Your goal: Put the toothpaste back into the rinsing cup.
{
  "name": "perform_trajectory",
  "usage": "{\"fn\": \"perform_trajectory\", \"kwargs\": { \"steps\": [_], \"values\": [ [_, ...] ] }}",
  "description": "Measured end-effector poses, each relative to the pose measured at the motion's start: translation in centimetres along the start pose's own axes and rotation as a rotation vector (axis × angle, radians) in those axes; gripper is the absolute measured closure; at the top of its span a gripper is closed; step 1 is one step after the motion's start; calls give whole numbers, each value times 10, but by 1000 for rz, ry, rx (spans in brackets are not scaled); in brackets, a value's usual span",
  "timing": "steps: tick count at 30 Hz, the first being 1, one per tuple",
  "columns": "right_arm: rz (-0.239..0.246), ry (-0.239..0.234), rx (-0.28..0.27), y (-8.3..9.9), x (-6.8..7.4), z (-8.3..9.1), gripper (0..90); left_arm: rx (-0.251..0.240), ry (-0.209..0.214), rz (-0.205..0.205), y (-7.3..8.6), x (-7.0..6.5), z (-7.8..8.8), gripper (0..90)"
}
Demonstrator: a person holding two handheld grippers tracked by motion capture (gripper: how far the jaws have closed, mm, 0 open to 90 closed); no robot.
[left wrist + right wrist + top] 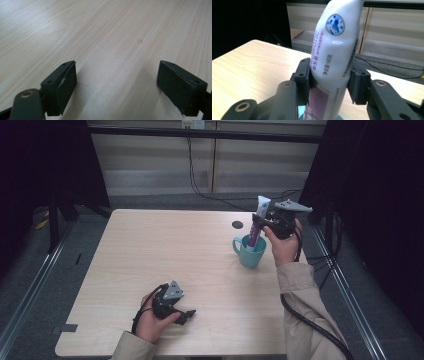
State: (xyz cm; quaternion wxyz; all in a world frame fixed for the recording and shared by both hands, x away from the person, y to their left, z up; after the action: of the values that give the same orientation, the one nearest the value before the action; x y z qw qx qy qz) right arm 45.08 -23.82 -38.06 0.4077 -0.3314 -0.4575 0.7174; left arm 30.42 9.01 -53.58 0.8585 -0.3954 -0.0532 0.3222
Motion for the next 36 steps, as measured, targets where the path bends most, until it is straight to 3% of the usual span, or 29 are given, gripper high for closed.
{"fn": "perform_trajectory", "kwargs": {
  "steps": [21,36],
  "values": [
    [-5,14,38,35,6,-11,575,5,-9,2,1,0,1,163],
    [-28,16,46,46,9,-12,572,7,-9,-5,1,0,1,164]
  ]
}}
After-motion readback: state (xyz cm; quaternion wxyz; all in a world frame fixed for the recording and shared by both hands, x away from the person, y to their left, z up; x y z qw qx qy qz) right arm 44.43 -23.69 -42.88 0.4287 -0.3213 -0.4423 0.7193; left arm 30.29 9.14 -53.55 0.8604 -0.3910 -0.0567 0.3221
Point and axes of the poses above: each handheld gripper's, and its own axes: z roughly backward along the jaws, y roughly out of its underside, x roughly to its left, the point moved 4 cm from there along -z, roughly forward along the jaws, and after that the axes turned 11 degrees about z, right-handed, at the moved point
